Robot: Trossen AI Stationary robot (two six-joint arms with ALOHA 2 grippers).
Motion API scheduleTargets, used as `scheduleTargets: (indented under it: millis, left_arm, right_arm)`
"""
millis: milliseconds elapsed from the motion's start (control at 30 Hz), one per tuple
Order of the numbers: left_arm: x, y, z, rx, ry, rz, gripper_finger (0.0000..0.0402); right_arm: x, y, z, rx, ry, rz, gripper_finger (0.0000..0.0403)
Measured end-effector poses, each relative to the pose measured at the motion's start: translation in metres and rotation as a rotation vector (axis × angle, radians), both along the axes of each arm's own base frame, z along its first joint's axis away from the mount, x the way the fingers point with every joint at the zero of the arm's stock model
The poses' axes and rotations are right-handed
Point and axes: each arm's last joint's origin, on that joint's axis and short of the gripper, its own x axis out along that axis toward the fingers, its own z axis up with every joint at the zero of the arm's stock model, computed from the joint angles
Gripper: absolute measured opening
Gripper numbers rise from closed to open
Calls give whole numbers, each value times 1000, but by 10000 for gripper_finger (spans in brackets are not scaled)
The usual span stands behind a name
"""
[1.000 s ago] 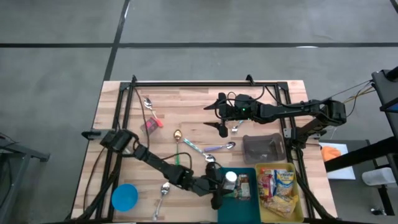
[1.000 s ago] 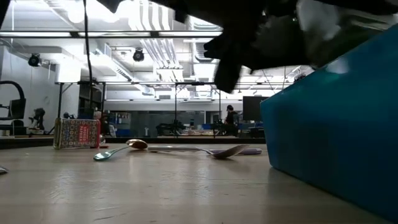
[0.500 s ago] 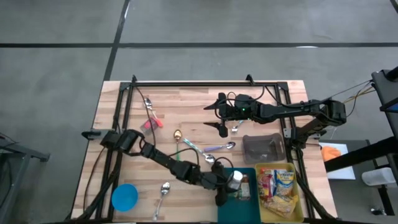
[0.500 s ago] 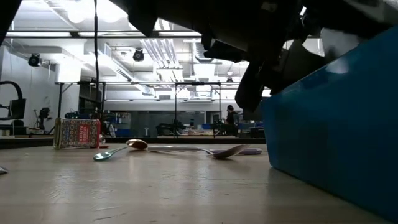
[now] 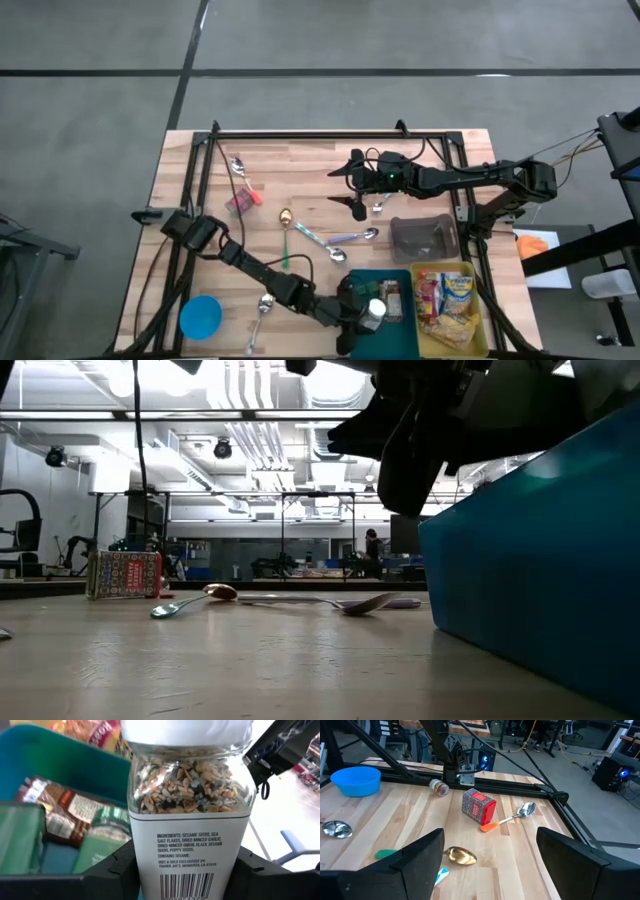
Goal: Pick & Place Food Item
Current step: Put the white seasoning bottle into the blue bin
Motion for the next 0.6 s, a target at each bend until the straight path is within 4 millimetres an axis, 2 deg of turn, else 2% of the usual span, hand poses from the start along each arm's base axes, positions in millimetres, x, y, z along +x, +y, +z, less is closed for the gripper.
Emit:
scheduleTargets:
  millis: [300,600]
  left_arm:
    - [3,-6,-10,-17,10,3,183]
    - [2,-8,-13,-12,24,1,199]
  right_arm:
    - [0,0,0,0,0,0,315]
    - [0,0,0,0,1,0,315]
